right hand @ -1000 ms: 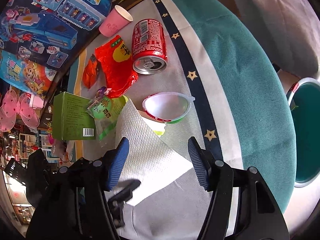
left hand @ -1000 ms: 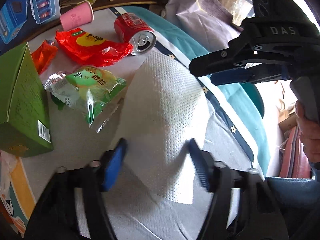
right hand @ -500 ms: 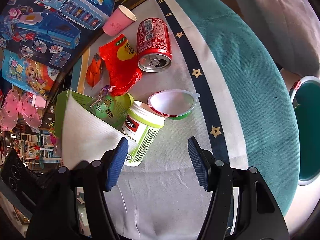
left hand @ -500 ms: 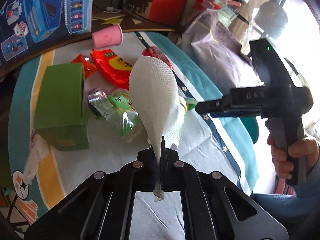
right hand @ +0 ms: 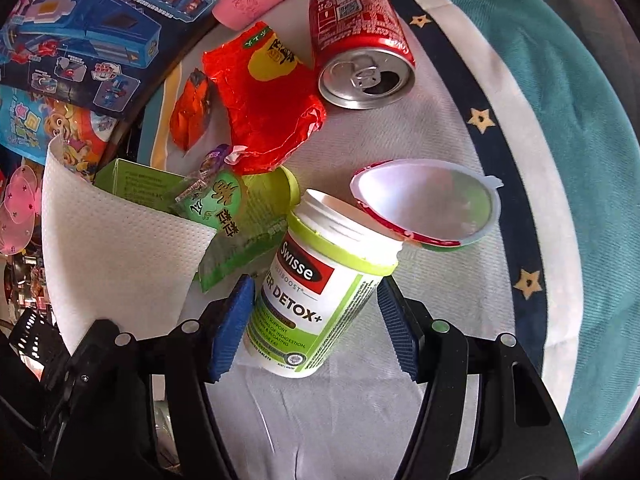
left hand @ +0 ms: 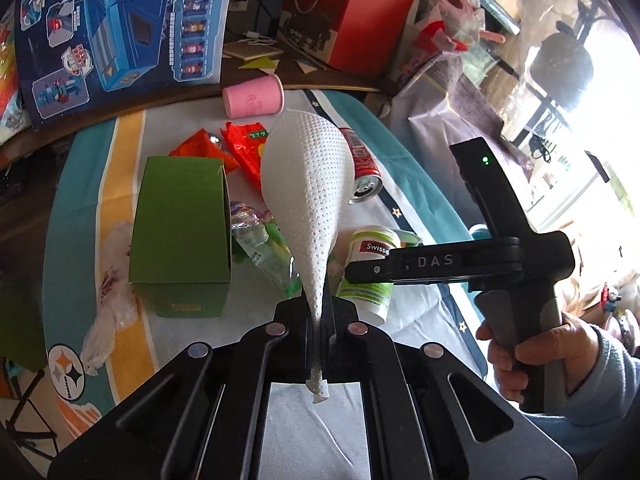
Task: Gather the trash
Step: 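Grasp the white Swisse tub with the right tool while the left tool holds the towel up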
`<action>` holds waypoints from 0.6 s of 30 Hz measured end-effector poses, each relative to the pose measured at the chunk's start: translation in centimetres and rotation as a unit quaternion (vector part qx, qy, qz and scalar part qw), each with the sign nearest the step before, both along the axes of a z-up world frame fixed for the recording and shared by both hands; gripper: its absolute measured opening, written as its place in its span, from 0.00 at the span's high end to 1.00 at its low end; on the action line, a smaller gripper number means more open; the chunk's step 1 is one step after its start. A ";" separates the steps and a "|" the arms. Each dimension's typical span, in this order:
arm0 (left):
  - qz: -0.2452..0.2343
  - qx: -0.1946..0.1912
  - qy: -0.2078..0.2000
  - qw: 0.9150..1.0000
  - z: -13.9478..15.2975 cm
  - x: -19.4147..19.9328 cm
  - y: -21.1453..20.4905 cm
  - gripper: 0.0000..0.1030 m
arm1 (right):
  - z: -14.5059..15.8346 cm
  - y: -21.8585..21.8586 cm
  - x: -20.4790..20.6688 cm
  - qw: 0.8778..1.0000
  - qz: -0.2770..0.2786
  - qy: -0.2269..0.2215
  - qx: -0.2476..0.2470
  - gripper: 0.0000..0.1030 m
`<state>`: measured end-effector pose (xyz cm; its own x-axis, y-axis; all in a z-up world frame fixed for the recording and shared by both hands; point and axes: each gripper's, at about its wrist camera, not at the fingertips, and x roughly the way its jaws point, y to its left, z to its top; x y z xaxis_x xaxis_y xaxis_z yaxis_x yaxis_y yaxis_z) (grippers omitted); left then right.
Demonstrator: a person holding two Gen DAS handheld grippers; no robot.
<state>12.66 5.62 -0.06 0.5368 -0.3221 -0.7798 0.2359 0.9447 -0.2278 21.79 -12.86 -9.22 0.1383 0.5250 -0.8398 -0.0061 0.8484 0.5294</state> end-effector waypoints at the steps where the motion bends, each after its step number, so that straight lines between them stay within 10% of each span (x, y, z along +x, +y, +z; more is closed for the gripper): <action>1: 0.002 0.000 0.001 1.000 -0.1 0.0 0.0 0.97 | -0.2 0.2 0.0 1.000 0.005 -0.002 0.001 0.43; 18: -0.079 0.000 0.007 0.997 0.7 0.2 -8.7 0.97 | 5.7 -11.4 -6.0 0.994 -0.057 -0.078 0.052 0.53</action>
